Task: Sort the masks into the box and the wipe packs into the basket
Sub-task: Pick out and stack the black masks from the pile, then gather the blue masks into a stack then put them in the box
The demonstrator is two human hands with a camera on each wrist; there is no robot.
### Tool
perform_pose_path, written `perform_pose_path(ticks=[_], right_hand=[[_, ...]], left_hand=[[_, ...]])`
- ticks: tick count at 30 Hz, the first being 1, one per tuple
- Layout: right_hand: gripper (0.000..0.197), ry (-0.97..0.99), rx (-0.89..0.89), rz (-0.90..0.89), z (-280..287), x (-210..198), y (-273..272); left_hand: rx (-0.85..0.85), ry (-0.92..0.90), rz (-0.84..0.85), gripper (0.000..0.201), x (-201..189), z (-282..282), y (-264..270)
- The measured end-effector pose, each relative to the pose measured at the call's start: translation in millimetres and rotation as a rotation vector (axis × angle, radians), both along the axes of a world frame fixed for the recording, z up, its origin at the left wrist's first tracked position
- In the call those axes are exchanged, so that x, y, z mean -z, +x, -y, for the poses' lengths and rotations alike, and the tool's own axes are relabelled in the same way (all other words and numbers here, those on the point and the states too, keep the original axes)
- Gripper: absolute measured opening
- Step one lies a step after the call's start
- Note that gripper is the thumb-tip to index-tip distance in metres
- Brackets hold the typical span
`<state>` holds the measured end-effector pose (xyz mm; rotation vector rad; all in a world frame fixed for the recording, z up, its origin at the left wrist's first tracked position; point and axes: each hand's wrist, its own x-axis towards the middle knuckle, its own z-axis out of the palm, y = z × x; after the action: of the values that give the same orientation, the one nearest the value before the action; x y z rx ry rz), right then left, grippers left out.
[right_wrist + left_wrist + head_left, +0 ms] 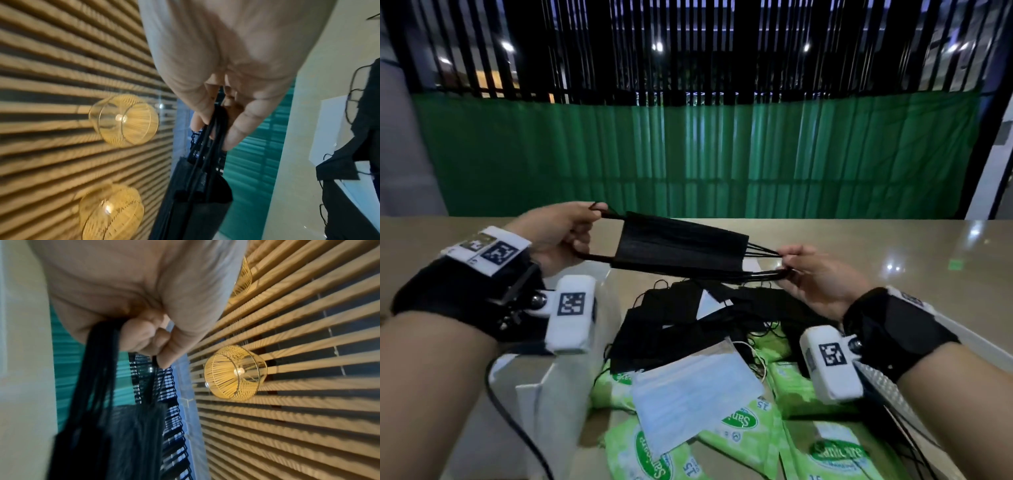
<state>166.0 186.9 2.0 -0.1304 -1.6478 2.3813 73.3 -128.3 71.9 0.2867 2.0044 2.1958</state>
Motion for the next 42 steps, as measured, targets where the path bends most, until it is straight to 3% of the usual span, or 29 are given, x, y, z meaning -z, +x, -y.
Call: perform_pose_path(ticks=[4,8,11,15,22,24,26,29,33,37,42], right_hand=[[0.023,0.151,-0.104,0.066,42,-8,-28],[0.018,0.205,-0.183,0.078,93,-18,-59],[0.017,0.257,-0.24,0.093,130,-23,-79],[0.021,0.384,-0.307,0.118,173,-24,-105],[0.022,0.871,-0.376,0.216,211,-7,-122],[0.028,1.023,-0.35,0.193,210,-5,-121],[0.029,1.086,-0.336,0.176,202,-4,-118],[0.024,1.095,-0.296,0.147,182,-6,-106],[0.019,1.076,-0.219,0.112,139,-10,-80],[0.007,1.001,-0.104,0.149,83,-6,-51],[0.007,0.769,0.001,0.296,10,6,-5]], left_hand=[[-0.171,-0.021,0.029,0.032,-22,53,-19],[-0.26,-0.066,0.106,0.025,-29,98,-32],[-0.332,-0.213,0.168,0.025,-29,127,-46],[-0.474,-0.399,0.129,0.025,-21,153,-66],[-0.397,-0.677,0.16,0.037,25,159,-84],[-0.363,-0.803,0.251,0.032,36,152,-81],[-0.381,-0.878,0.294,0.006,36,140,-72],[-0.359,-0.922,0.208,0.031,33,128,-66],[-0.256,-0.918,0.089,0.008,11,101,-52],[-0.1,-0.872,-0.089,0.006,-12,61,-37],[0.188,-0.868,-0.232,0.005,-18,-15,6]])
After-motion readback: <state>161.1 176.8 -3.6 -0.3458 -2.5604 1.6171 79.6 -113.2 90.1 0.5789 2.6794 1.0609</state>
